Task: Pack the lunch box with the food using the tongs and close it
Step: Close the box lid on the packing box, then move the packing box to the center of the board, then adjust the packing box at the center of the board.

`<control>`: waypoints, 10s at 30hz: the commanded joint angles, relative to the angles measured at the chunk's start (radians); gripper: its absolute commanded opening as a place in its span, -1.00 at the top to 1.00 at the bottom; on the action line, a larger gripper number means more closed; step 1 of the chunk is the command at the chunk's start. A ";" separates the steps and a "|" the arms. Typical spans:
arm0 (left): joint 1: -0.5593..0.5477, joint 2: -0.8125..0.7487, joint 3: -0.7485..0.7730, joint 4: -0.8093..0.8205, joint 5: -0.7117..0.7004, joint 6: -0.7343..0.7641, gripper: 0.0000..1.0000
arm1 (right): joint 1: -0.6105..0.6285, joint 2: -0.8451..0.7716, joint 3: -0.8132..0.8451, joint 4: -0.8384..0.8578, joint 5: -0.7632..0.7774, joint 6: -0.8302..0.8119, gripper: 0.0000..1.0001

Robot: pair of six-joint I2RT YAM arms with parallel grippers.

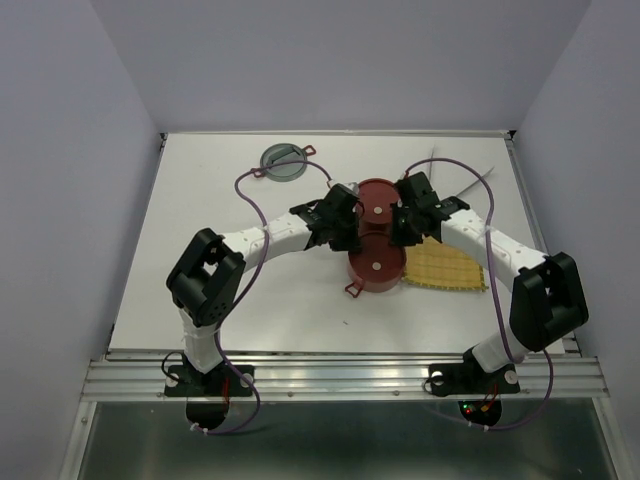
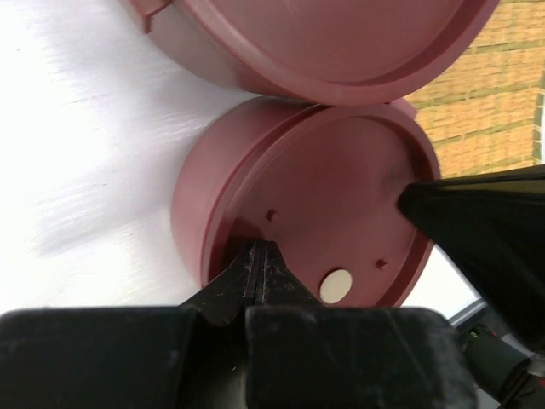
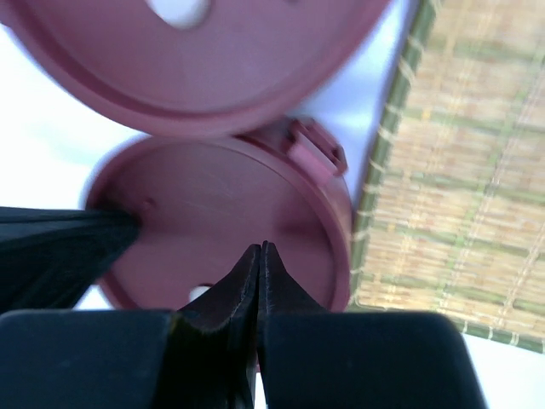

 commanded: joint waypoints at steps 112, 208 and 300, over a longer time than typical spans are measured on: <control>0.245 -0.443 -0.221 -0.147 -0.166 0.073 1.00 | 0.181 0.116 0.128 0.003 0.160 0.054 0.99; 0.415 -0.152 0.055 -0.168 -0.054 0.195 1.00 | -0.118 0.504 0.588 -0.002 0.043 0.031 0.99; 0.435 -0.144 0.068 -0.118 -0.131 0.128 1.00 | 0.094 -0.047 0.022 0.095 -0.009 0.159 0.04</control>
